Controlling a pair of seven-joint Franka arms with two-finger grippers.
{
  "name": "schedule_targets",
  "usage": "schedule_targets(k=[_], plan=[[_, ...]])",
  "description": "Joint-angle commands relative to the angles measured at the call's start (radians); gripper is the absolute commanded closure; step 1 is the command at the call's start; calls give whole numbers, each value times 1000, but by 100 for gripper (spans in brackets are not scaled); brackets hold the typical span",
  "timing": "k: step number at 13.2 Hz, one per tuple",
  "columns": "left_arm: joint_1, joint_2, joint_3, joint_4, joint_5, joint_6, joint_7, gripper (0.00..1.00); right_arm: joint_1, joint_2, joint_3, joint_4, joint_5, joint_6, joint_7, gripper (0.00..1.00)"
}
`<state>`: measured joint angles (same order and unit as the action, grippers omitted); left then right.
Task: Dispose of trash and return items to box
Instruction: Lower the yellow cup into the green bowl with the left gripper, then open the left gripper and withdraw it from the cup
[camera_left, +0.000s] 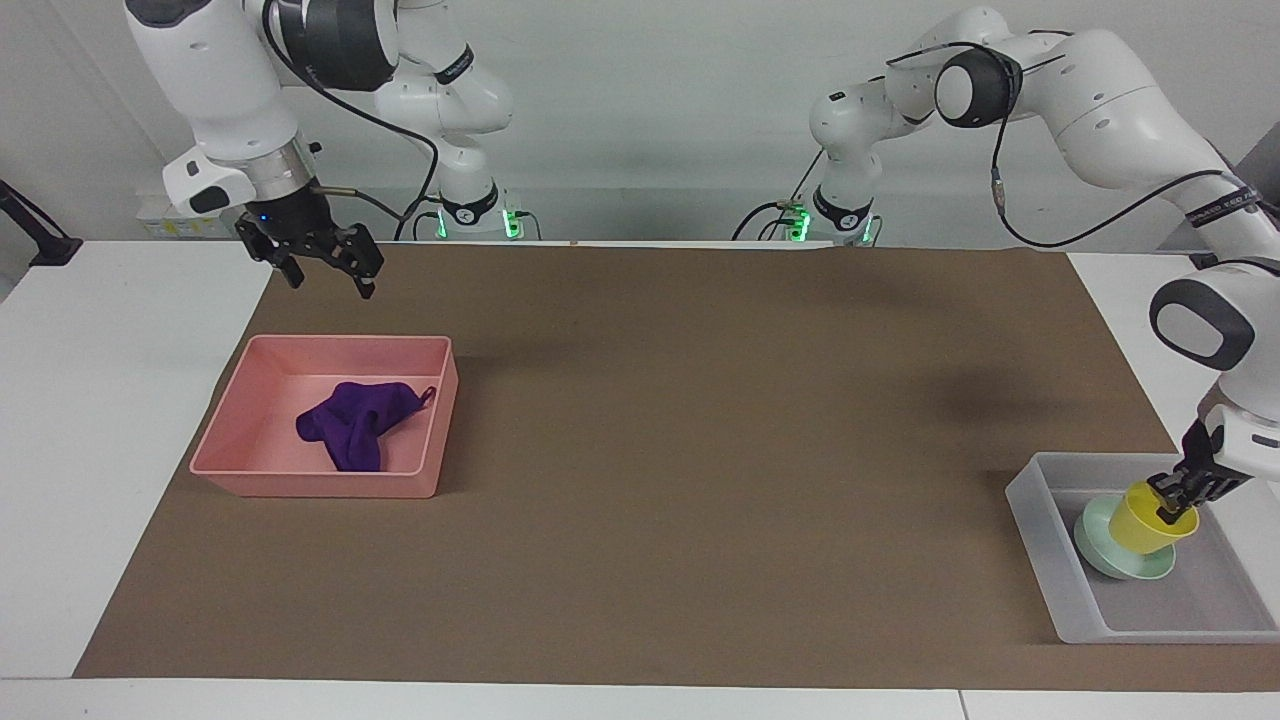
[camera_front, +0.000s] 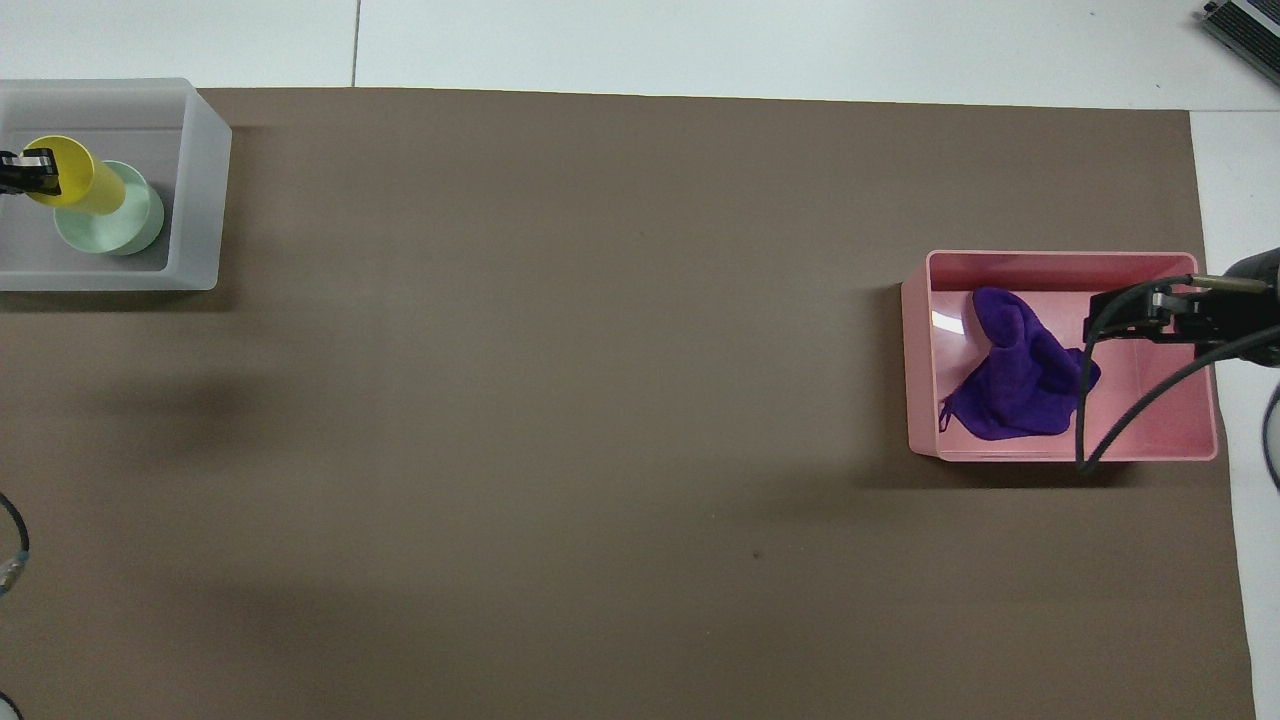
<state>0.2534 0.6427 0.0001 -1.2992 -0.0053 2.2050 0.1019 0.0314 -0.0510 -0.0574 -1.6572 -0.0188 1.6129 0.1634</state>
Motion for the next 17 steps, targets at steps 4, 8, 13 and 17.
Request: schedule_targets(k=[4,8,13,17], plan=[[4,3,-6,-32,-27,53,16,84,-11,17,5,114,14,-140,-47,0],[-2,0,-5,-14,-12,1,53,47,-10,0,5,82,8,-145,-56,0],[-58,-112,-6,-43,8,-62,166,0,-10,-1,7,79,-12,-136,-71,0],[-172,-328,-8,-256,8,-74,167,0,-8,-1,7,80,-43,-139,-90,0]])
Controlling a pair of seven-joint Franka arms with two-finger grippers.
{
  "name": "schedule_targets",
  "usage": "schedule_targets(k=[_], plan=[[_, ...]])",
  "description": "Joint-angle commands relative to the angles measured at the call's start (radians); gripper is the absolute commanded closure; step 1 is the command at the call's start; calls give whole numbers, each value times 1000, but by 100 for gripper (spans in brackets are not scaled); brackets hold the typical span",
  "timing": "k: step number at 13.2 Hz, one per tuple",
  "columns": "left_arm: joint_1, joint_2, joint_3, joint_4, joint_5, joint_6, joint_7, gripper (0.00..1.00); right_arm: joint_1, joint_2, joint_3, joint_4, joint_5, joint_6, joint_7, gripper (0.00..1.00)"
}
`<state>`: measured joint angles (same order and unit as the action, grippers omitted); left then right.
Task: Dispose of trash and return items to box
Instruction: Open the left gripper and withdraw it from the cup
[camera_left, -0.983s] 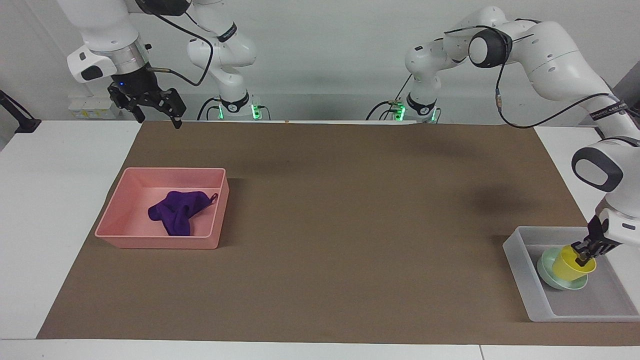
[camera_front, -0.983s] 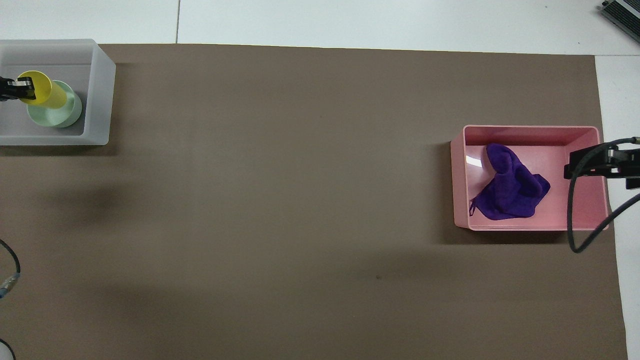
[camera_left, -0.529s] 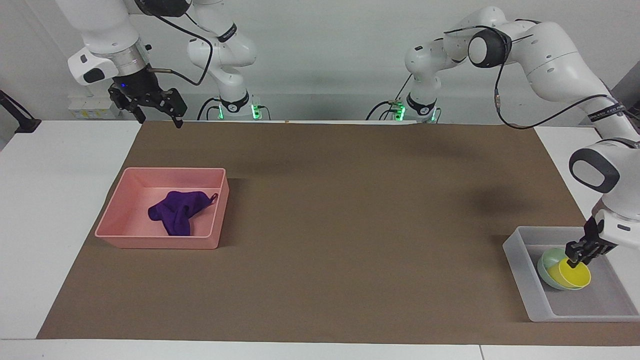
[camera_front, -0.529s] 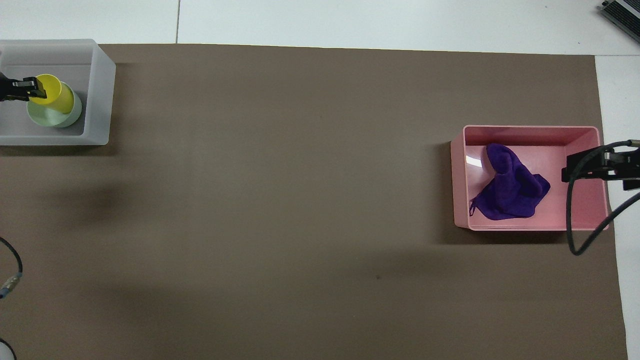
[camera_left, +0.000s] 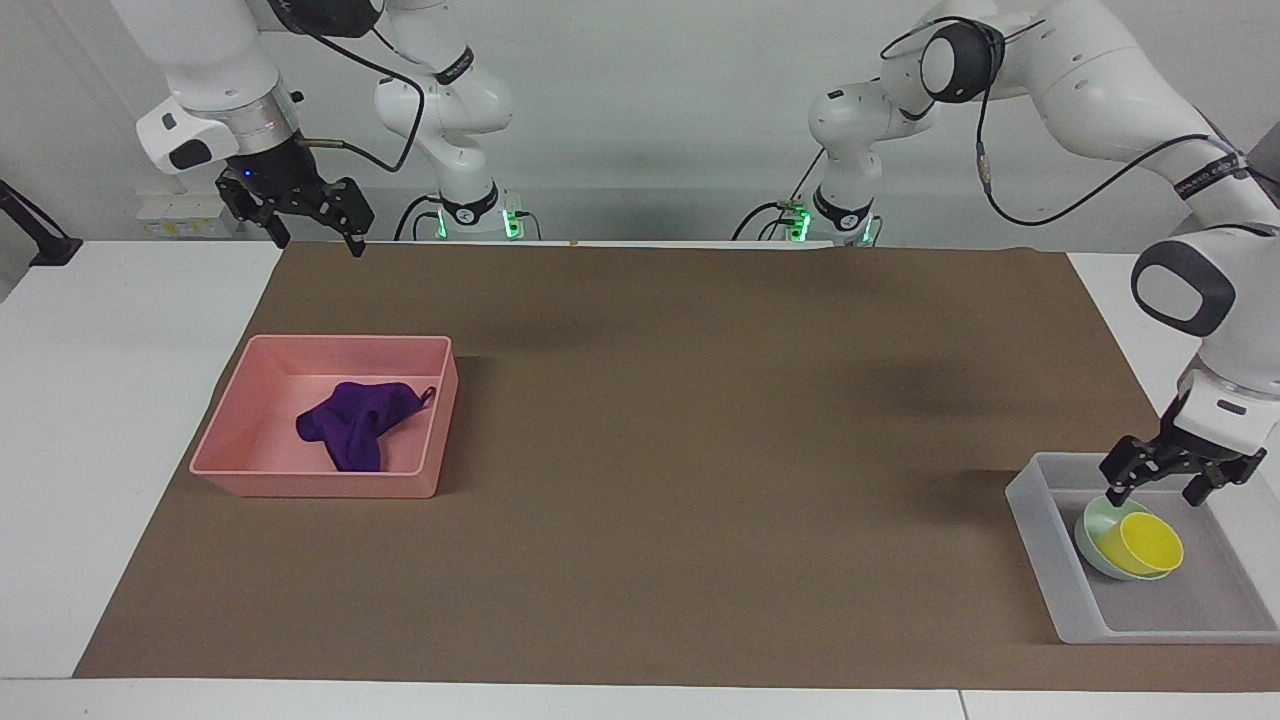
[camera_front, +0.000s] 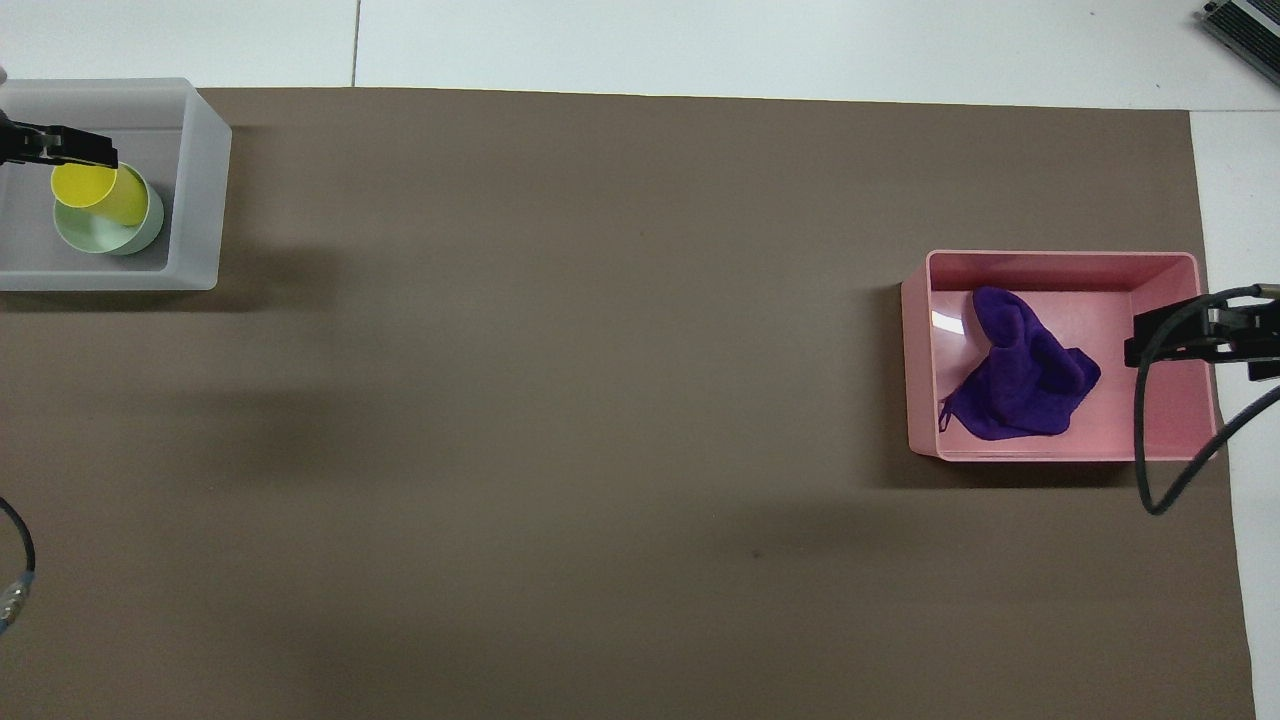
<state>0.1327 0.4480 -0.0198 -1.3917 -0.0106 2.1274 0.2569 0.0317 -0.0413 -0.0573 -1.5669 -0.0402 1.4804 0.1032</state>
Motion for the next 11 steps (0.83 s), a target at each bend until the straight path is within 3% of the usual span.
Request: schedule_targets(k=[1,7,11], plan=[[-85,-187,12,-209,14,-16,7,0,-10,-11,7,-9,-21,-6,-31,0],[-206,-440,9,-352,14,-225,-25,0,-10,-11,5,-5,3,-9,-26,0],[-228,-457,6,-287,15,-361,-73,0,-10,-11,7,-7,3,-9,-25,0]])
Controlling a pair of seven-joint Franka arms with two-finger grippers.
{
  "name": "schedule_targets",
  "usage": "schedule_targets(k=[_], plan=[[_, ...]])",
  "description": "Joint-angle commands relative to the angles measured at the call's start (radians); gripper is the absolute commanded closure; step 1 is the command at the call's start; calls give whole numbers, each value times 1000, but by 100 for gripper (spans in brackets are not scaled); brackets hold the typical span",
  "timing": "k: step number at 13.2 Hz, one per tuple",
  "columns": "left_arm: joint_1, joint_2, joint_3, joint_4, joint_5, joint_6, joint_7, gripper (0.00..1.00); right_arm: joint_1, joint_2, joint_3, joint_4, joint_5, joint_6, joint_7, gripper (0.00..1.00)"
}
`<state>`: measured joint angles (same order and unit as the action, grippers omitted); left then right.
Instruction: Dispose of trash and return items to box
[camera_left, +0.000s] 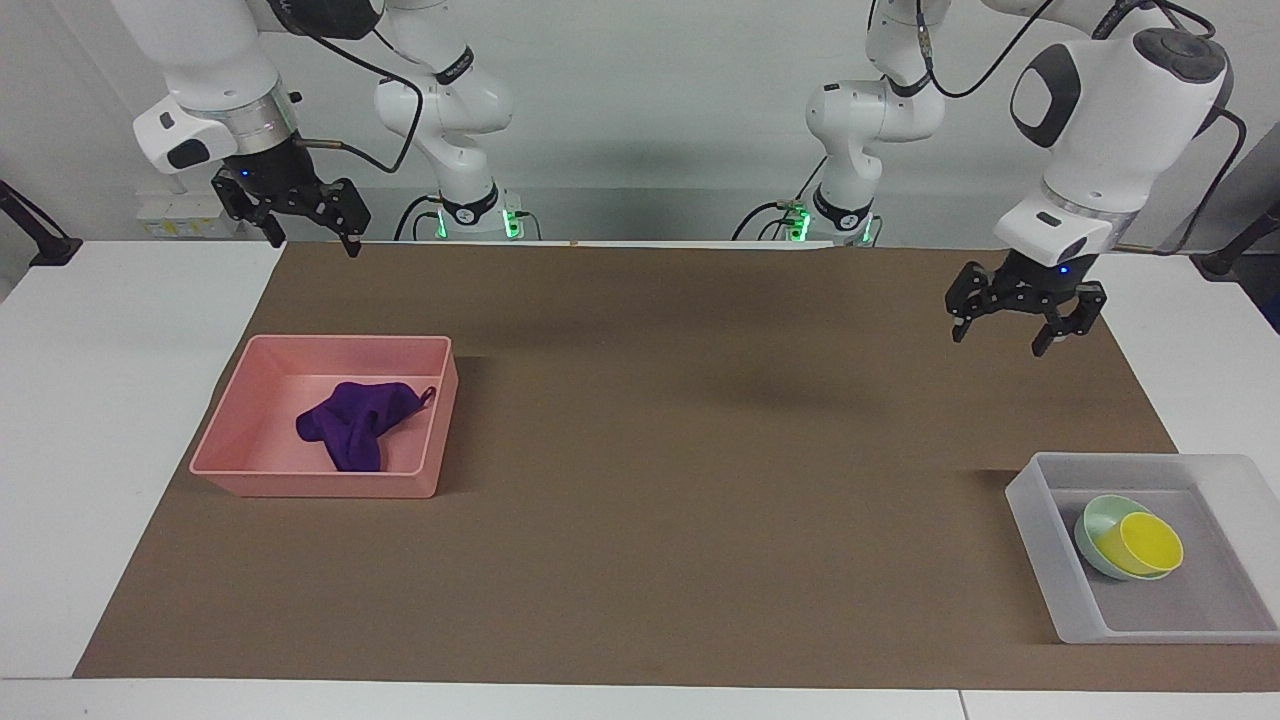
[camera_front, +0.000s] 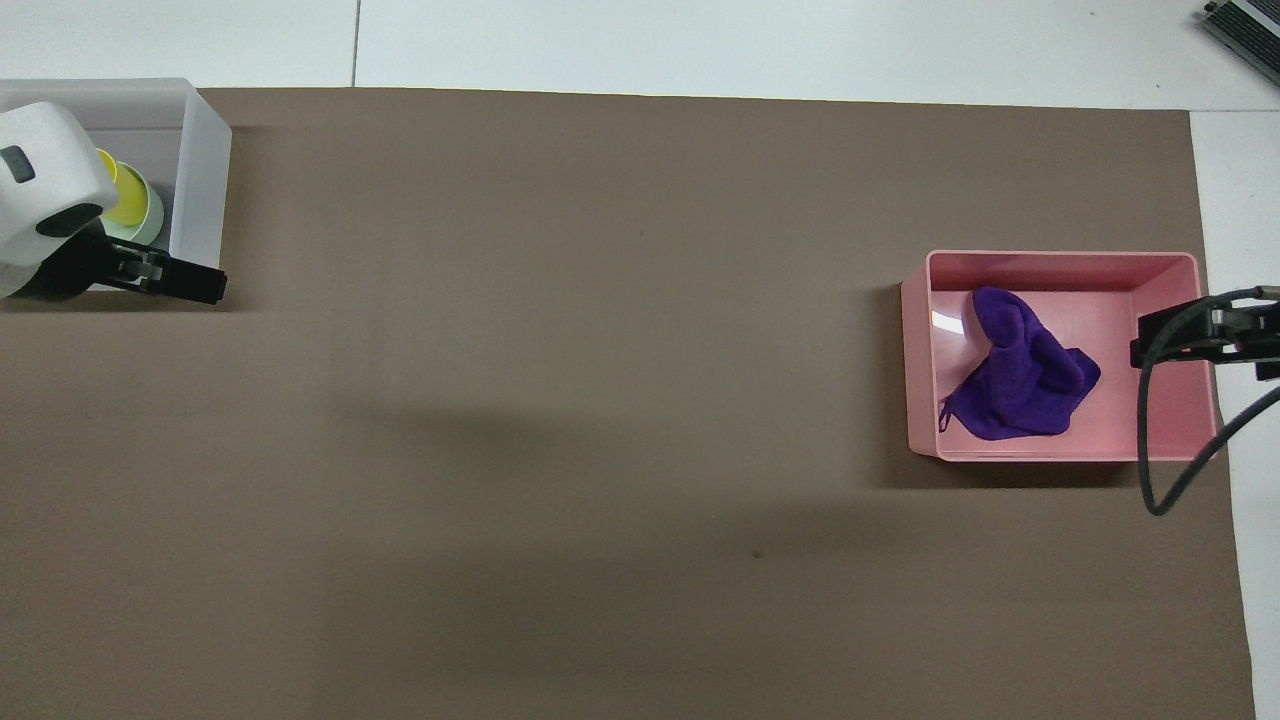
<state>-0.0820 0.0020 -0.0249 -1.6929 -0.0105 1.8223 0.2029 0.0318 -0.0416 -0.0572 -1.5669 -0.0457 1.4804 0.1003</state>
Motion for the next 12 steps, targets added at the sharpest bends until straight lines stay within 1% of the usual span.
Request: schedule_targets(k=[1,3,5,6,7,9,10,11,12], plan=[[-12,-2,11,37,15,-76,-19,0,-10,-11,7,-7,9,-9,-22,0],[2,16,11,109,6,-165,-17,0,-10,-12,7,-7,9,-11,-22,0],[5,59,13,206,7,-259,-17,0,-9,-11,7,-5,10,-6,-22,0],[5,62,14,217,7,-277,-19,0,-9,-11,7,-5,10,-6,-24,0],[7,55,17,216,10,-281,-23,0,-9,-11,7,-7,10,-8,-25,0],[10,44,23,211,4,-281,-25,0,-10,-11,7,-7,50,-6,-19,0],[19,33,23,194,4,-279,-25,0,-10,-12,7,-9,75,-6,-16,0],[21,17,23,162,4,-270,-28,0,-9,-12,7,-12,73,-6,-16,0],[21,12,23,153,4,-264,-28,0,-10,-15,7,-13,63,-8,-21,0]])
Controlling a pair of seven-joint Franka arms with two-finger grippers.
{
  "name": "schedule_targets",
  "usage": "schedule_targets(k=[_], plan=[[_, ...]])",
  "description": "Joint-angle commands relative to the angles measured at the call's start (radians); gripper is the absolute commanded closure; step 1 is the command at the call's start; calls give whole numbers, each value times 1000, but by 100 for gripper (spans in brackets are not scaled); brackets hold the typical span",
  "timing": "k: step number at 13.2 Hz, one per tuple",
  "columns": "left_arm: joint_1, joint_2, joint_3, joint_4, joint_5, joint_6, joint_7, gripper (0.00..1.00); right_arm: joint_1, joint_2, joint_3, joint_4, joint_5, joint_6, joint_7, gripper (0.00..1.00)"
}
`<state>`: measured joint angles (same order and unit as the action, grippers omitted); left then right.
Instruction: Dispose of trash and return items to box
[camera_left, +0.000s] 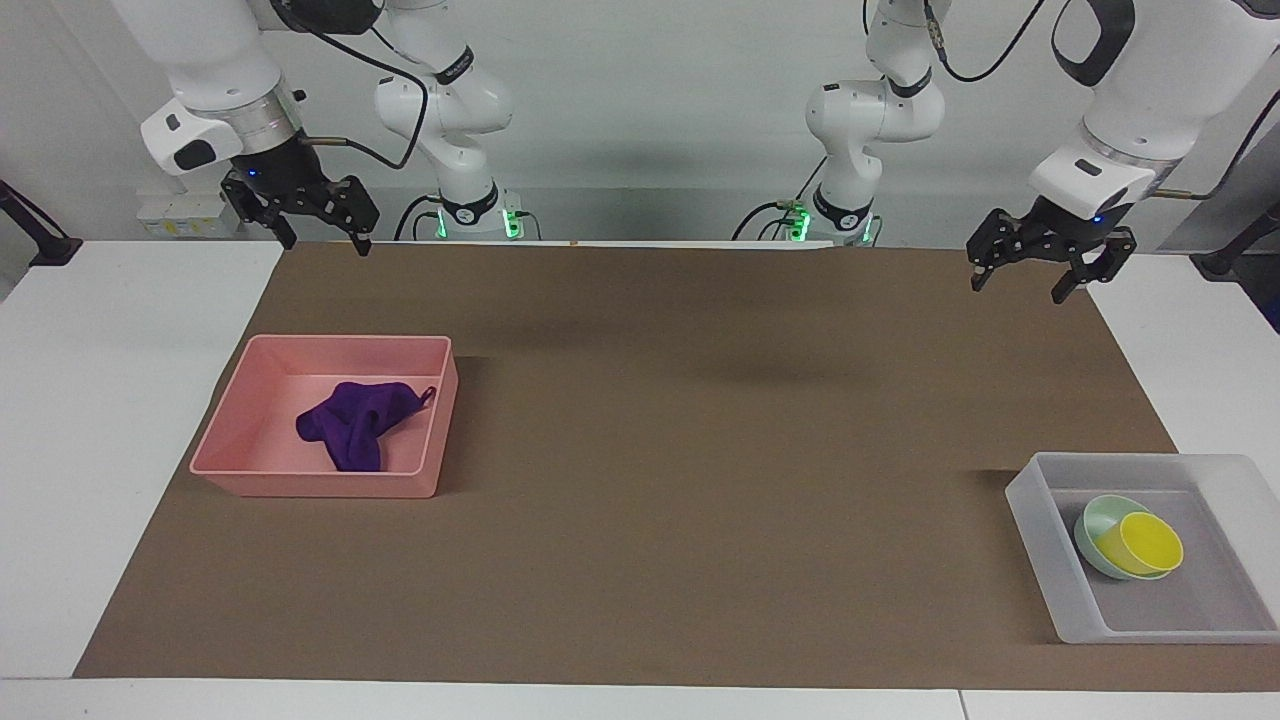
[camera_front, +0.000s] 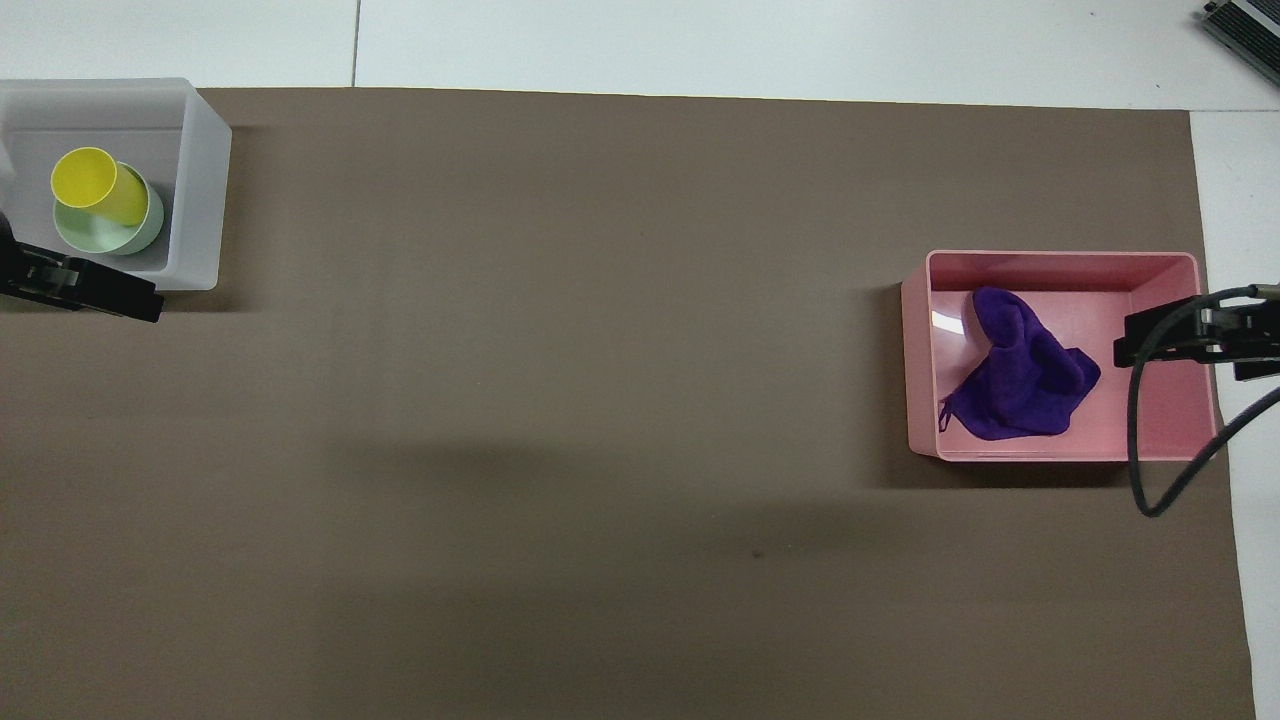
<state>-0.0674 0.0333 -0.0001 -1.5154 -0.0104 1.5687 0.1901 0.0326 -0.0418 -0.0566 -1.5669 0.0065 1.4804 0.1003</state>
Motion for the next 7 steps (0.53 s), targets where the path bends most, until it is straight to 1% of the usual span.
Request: schedule_targets(k=[1,3,5,7], plan=[[8,-19,-1,-23,4,-10,-14,0,-11,-16,4,-16,1,-8,-22,0],[6,-19,-1,-22,6,-18,-20,0,-10,-18,8,-18,-49,-6,-27,0],[6,-36,-1,-26,6,-29,-82,0,-10,-18,8,-18,-48,-6,-27,0],[6,-39,-1,-26,7,-38,-93,0,-10,-18,8,-18,-45,-5,-27,0]])
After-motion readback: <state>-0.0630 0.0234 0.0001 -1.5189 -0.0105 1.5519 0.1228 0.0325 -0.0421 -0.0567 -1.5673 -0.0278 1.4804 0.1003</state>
